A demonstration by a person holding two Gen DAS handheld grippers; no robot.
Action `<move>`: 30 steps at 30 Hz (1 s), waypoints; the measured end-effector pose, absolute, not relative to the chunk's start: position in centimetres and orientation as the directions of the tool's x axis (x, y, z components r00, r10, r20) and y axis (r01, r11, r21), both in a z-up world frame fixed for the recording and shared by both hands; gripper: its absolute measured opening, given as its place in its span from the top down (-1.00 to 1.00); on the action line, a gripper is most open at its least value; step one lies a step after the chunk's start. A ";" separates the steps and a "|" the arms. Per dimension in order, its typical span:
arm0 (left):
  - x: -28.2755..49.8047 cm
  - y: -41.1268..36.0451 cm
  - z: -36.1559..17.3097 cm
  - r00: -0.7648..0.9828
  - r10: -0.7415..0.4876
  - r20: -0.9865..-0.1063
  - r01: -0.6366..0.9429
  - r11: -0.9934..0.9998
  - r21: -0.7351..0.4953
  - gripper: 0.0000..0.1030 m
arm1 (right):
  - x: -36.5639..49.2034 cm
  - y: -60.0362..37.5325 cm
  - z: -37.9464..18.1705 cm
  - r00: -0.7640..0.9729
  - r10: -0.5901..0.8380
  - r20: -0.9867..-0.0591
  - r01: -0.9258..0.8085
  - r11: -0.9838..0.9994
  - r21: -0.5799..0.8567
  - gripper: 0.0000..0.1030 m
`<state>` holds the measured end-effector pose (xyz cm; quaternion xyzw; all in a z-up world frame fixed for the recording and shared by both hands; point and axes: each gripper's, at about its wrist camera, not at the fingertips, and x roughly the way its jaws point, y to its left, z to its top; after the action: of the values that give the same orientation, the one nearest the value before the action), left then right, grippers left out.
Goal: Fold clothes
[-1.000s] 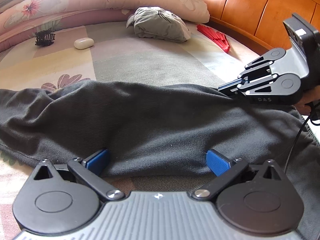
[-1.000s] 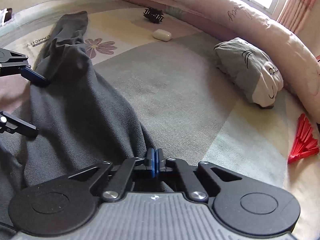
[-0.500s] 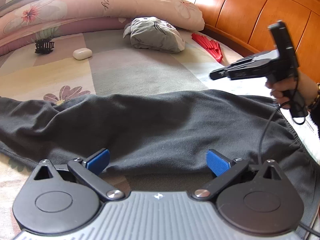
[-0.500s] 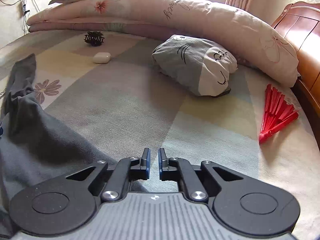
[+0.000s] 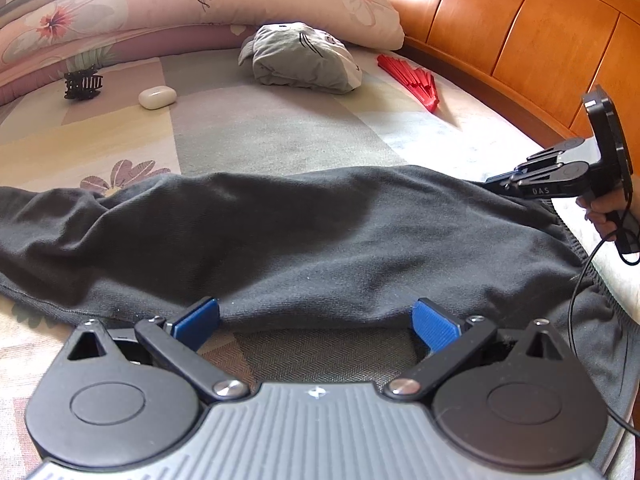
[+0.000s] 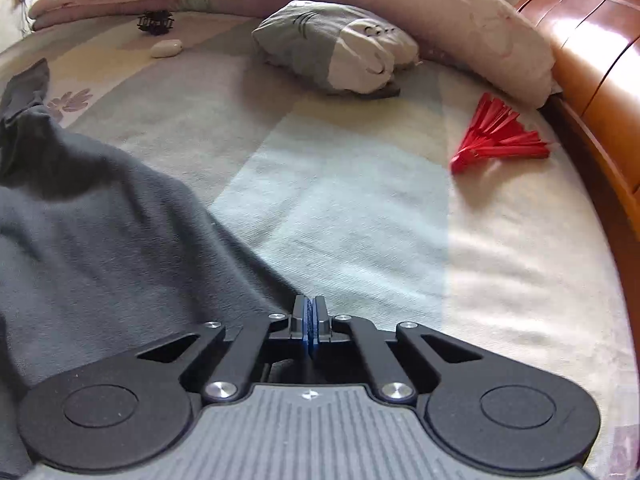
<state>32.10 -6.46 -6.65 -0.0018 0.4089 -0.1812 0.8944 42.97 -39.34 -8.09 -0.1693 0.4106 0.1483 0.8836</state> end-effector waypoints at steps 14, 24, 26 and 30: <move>30.3 -3.6 -5.2 0.616 -0.247 -0.748 0.245 0.963 -0.116 -0.98 | 36.0 -34.6 -3.0 0.602 0.315 -0.734 -0.469 0.883 -0.006 0.40; 29.9 2.8 -4.8 0.632 -0.223 -0.742 0.152 0.975 -0.164 -0.98 | 30.3 -31.1 -5.9 0.508 0.408 -0.758 -0.483 0.864 0.142 0.33; 30.4 4.7 -5.0 0.639 -0.205 -0.742 0.109 0.978 -0.177 -0.98 | 29.4 -30.7 -6.1 0.509 0.425 -0.749 -0.472 0.865 0.170 0.29; 31.8 9.4 -6.1 0.655 -0.197 -0.730 0.005 0.967 -0.256 -0.98 | 28.1 -29.7 -6.2 0.507 0.461 -0.728 -0.463 0.858 0.221 0.22</move>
<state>31.78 9.41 -6.14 -0.1162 0.4116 -0.0559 0.9022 28.12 -29.75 -6.21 -0.0013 0.4192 0.2661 0.8681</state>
